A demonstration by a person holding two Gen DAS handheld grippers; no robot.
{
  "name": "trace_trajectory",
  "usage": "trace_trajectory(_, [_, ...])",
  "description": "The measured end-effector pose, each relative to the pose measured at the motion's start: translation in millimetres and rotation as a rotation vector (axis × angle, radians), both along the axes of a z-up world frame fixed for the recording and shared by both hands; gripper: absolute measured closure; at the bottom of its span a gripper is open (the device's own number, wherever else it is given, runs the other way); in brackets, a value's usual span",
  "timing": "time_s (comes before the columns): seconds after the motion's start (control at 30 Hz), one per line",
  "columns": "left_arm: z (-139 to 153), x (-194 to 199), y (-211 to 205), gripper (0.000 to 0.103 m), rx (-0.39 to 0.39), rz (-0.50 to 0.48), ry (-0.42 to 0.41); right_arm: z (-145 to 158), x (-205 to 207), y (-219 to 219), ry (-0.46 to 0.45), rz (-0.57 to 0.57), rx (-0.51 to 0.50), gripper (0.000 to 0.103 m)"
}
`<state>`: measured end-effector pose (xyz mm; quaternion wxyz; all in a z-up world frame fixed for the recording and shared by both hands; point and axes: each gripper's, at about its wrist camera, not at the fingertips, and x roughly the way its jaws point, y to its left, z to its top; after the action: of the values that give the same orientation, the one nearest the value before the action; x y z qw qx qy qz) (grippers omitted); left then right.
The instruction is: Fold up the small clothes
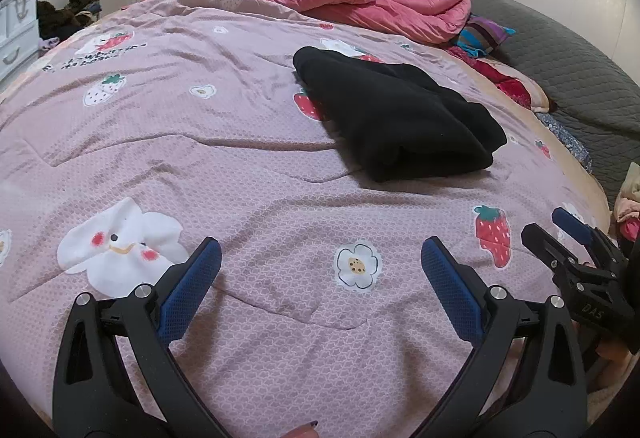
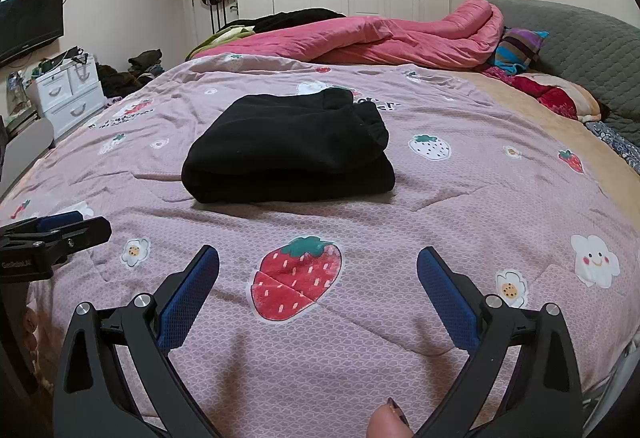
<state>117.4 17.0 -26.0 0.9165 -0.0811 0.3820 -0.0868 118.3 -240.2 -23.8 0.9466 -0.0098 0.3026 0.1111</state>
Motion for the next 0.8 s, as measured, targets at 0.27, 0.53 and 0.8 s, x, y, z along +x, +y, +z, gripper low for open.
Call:
trace_trajectory(0.27, [1.0, -0.1, 0.6, 0.009, 0.006, 0.003, -0.003, -1.1, 0.1, -0.8, 0.003, -0.003, -0.001, 0.004])
trace_trajectory(0.53, [1.1, -0.7, -1.0, 0.009, 0.017, 0.002, -0.001, -1.5, 0.6, -1.3, 0.003, -0.004, 0.000, 0.004])
trace_trajectory(0.8, [1.7, -0.9, -0.7, 0.009, 0.015, 0.002, 0.001, -1.5, 0.1, -1.4, 0.003, -0.005, -0.001, 0.004])
